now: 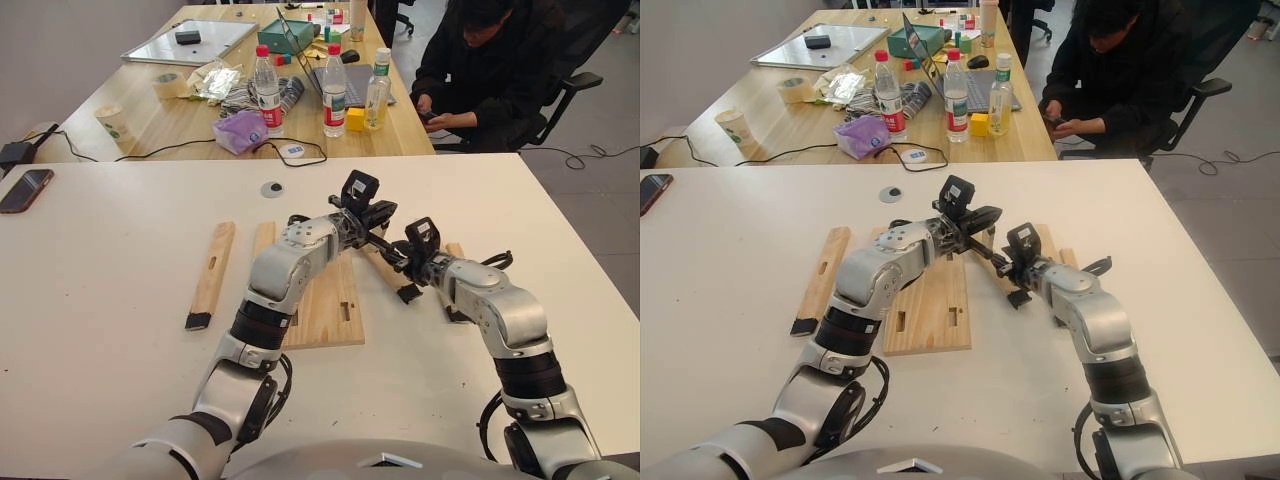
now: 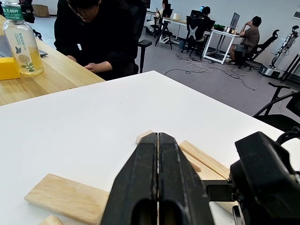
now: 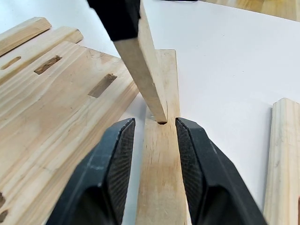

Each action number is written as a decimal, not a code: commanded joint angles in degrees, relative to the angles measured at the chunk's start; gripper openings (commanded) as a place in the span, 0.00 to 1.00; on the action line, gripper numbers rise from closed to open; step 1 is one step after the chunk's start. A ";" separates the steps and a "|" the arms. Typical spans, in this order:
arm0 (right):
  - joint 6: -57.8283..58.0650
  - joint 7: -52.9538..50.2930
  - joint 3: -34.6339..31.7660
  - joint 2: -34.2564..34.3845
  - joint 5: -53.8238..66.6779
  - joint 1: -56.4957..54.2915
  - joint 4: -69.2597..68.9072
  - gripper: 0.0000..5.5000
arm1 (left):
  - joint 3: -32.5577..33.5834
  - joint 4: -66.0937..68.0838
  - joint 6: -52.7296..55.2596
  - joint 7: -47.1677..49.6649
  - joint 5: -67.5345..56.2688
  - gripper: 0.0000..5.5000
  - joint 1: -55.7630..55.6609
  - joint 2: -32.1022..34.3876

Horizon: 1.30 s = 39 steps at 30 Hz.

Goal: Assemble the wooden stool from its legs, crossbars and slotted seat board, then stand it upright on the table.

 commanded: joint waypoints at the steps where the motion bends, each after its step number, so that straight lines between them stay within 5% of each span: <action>1: 1.56 1.17 2.02 -1.74 -0.83 0.19 -0.71 0.34 | 0.59 1.50 0.08 0.45 0.80 0.00 -0.41 0.49; 11: 1.51 1.58 3.02 -3.14 -3.19 0.03 0.26 0.61 | 8.55 -4.26 -2.74 3.19 -3.82 0.00 -5.67 -2.33; 26: 1.16 4.43 4.78 -5.15 -4.88 2.59 7.81 0.61 | 16.20 -11.14 -2.49 7.92 -7.94 0.00 -7.28 0.59; 33: -1.69 3.89 2.13 -3.72 -4.61 3.48 9.74 0.39 | 18.42 -10.90 -4.50 9.73 -7.99 0.00 -7.08 2.30; 39: -12.82 0.48 -7.22 3.16 -0.12 -1.47 7.56 0.37 | 22.00 -8.68 -4.94 8.23 -7.60 0.00 -3.67 9.09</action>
